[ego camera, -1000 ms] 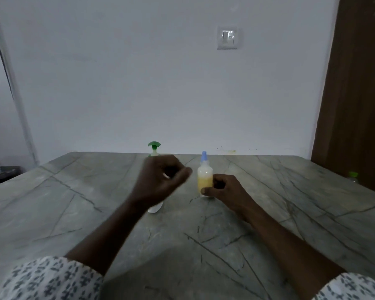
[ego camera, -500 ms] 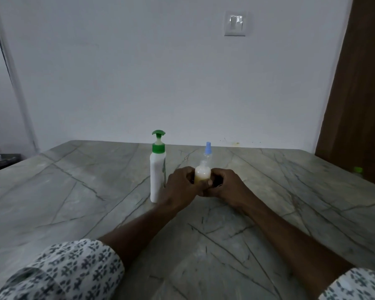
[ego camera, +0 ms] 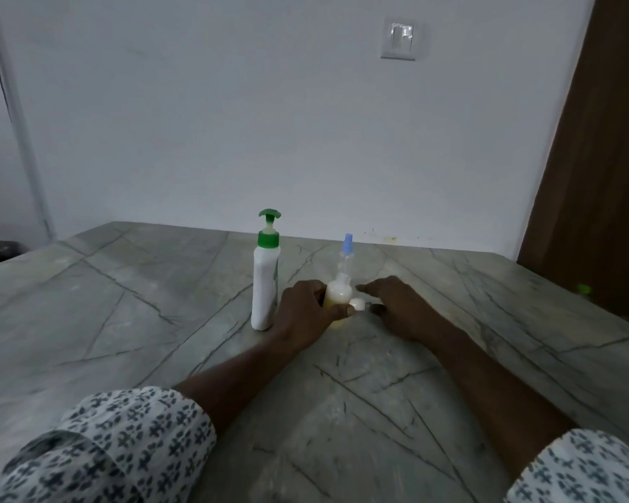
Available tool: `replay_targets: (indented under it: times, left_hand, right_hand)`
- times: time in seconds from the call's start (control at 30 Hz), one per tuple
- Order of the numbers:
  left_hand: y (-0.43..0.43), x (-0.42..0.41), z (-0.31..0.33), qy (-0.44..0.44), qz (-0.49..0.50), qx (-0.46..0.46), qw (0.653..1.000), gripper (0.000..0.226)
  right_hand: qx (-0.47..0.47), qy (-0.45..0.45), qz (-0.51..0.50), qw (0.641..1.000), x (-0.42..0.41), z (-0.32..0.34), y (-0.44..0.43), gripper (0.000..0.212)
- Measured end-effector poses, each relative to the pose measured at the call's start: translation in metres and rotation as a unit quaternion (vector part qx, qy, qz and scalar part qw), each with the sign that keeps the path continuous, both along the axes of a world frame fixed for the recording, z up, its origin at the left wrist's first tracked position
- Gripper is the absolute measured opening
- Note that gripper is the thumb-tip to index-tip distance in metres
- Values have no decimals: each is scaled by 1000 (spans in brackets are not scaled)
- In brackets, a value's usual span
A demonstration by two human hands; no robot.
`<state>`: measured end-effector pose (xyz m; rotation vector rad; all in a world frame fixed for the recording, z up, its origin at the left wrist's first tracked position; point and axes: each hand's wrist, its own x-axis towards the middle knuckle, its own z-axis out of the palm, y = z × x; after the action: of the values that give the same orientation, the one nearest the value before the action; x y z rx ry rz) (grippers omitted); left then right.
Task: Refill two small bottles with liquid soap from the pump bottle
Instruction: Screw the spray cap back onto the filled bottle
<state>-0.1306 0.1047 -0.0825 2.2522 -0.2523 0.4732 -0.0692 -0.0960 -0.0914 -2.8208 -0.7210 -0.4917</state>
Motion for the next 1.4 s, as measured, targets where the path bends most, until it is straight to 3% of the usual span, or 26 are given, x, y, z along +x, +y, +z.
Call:
replay_targets:
  times: [0.13,0.23,0.27,0.33,0.4,0.47,0.5,0.57,0.9,1.4]
  left_hand:
    - [-1,0,-2,9,-11,9,1000,37]
    - [2,2,-3,14,-15,-24,1000,43]
    - [2,3,-3,16,-13,-32,999,46]
    - [2,5,-4,18,-10,-38,999,46]
    - [2,5,-4,20,-10,-40,999,44]
    - [2,6,-4,23,-13,-32,999,44]
    - [2,6,-4,23,-16,-26,999,45]
    - [2,6,-3,27,-19,-21,999,47]
    - [2,9,-4,39,-23,-29,999,51]
    - [2,9,-4,30,-14,-22,999,51]
  right_hand:
    - [-114,-80,45,989,-2,0,22,28]
    - [-138,-101,2,985,-1,7,26,36]
    - [-78,-118,-11,990,-1,12,25,39]
    - [157,-156,-29,975,-9,30,18,36]
    - [400,-156,-21,903,-23,51,11,31]
    - [581,-107,43,806,-37,68,10,27]
    - [629,-86,70,770,-41,73,11,25]
    - [663,-54,100,740,-47,76,17,21]
    - [689,-18,131,713,-46,68,45,27]
    - [591,75,108,796,-36,39,49,32]
